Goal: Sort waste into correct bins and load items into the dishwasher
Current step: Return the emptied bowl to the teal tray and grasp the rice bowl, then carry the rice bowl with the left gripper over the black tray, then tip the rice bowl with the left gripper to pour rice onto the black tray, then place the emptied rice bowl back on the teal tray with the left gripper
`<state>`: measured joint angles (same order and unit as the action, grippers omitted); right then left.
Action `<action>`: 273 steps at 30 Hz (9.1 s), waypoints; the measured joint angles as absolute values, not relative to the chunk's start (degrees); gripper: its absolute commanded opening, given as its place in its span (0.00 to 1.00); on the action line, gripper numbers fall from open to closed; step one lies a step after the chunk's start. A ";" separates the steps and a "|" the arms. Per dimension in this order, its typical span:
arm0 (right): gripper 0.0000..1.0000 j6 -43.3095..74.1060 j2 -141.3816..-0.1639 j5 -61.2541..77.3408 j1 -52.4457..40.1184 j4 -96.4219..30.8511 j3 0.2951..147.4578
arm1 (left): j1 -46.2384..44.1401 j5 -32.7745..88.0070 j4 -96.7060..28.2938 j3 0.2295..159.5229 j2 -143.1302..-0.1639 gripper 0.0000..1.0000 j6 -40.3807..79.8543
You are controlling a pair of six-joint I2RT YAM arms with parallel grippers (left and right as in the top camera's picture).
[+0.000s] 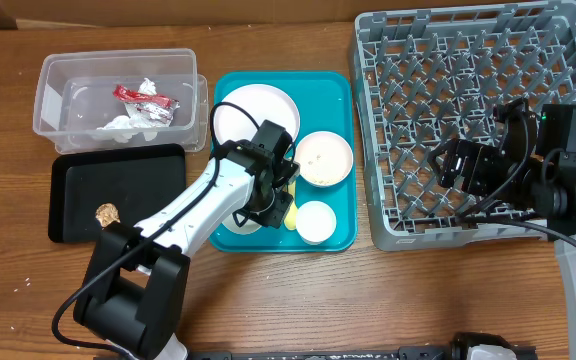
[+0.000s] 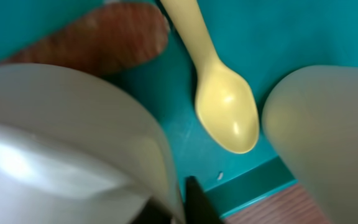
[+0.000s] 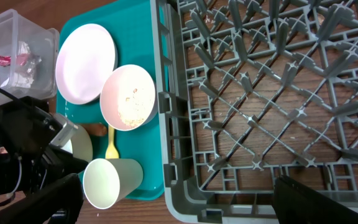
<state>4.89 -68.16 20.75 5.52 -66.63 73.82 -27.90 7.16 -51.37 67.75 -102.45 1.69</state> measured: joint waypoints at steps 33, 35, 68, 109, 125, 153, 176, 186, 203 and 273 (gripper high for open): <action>1.00 4.86 -68.16 20.58 5.52 -66.50 73.82 | -28.05 8.82 -47.35 89.21 -114.59 0.46 3.09; 1.00 4.84 -68.16 20.56 5.52 -66.46 73.82 | -28.14 9.54 -46.89 89.19 -115.61 0.50 2.63; 1.00 4.86 -68.16 20.56 5.52 -66.50 73.82 | -36.38 11.29 -41.60 89.41 -121.10 0.23 -20.73; 1.00 4.86 -68.16 20.56 5.52 -66.61 73.82 | -30.44 0.84 -85.56 127.70 -121.75 0.04 3.29; 1.00 4.89 -68.16 20.56 5.52 -68.12 73.82 | -23.44 -0.49 -94.80 115.11 -103.92 0.04 6.55; 1.00 4.86 -68.16 20.56 5.52 -68.18 73.82 | 29.93 51.94 -54.19 64.55 -94.78 0.04 -12.80; 1.00 4.89 -68.16 20.56 5.52 -69.25 73.82 | 39.53 87.50 -55.27 64.12 -104.09 0.04 -14.17; 1.00 4.91 -68.16 20.56 5.52 -70.06 73.82 | 41.78 88.62 -54.96 64.12 -104.09 0.04 -9.67; 1.00 4.89 -68.16 20.53 5.52 -70.06 73.82 | 43.31 88.97 -54.46 64.10 -104.09 0.04 -3.88; 1.00 4.86 -68.16 20.10 5.52 -68.18 73.82 | -31.57 4.73 -70.78 106.04 -113.06 0.71 2.07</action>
